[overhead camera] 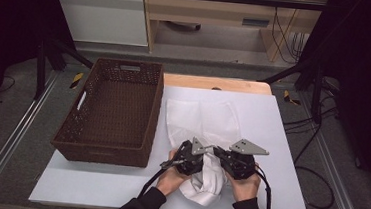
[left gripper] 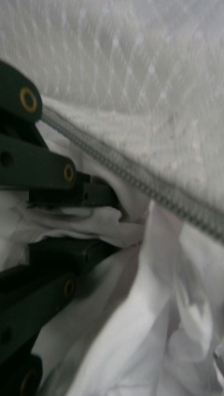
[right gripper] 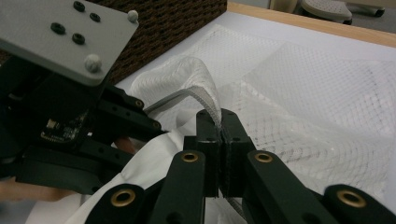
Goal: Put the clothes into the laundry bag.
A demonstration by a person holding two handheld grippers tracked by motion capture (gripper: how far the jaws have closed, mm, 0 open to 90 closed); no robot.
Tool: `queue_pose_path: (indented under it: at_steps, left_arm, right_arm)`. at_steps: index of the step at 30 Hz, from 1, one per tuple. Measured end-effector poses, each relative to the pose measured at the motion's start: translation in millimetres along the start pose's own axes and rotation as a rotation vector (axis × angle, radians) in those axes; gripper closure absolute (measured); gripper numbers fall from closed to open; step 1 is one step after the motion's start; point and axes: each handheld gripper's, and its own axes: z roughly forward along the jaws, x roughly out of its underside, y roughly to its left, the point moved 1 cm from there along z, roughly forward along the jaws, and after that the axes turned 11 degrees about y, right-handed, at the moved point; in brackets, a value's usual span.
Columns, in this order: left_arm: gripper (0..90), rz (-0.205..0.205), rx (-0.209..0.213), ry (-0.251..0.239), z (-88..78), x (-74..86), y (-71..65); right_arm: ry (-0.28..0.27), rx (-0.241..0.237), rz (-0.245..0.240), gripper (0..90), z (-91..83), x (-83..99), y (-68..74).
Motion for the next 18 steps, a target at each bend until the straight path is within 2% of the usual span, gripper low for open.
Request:
queue_pose_path:
  at_steps: [2,5,9,12,15,18]
  left_arm:
    - [64.3,-0.009,-0.019,-0.008,-5.8,1.8,0.2]
    - [53.2,-0.02,-0.026,-0.039,-20.2,5.6,-1.4]
    - [38.4,-0.016,0.014,-0.091,-47.5,13.9,-6.1]
    - [31.9,0.007,0.04,-0.102,-60.7,22.4,-15.1]
    - [29.2,0.005,0.084,-0.091,-58.5,28.2,-24.4]
    - [28.9,0.014,0.075,-0.047,-38.0,28.1,-34.0]
  right_arm:
    - [0.002,0.002,0.004,88.2,-0.5,0.4,-0.8]
    - [0.001,0.006,0.01,88.2,-1.8,0.8,-2.7]
    - [-0.004,0.012,0.014,88.1,-2.6,1.0,-4.4]
    - [0.0,0.012,0.016,88.1,-2.7,1.0,-4.8]
    - [0.001,0.01,0.017,88.1,-2.3,0.9,-5.0]
    - [0.007,0.012,0.014,88.1,-1.2,1.1,-4.2]
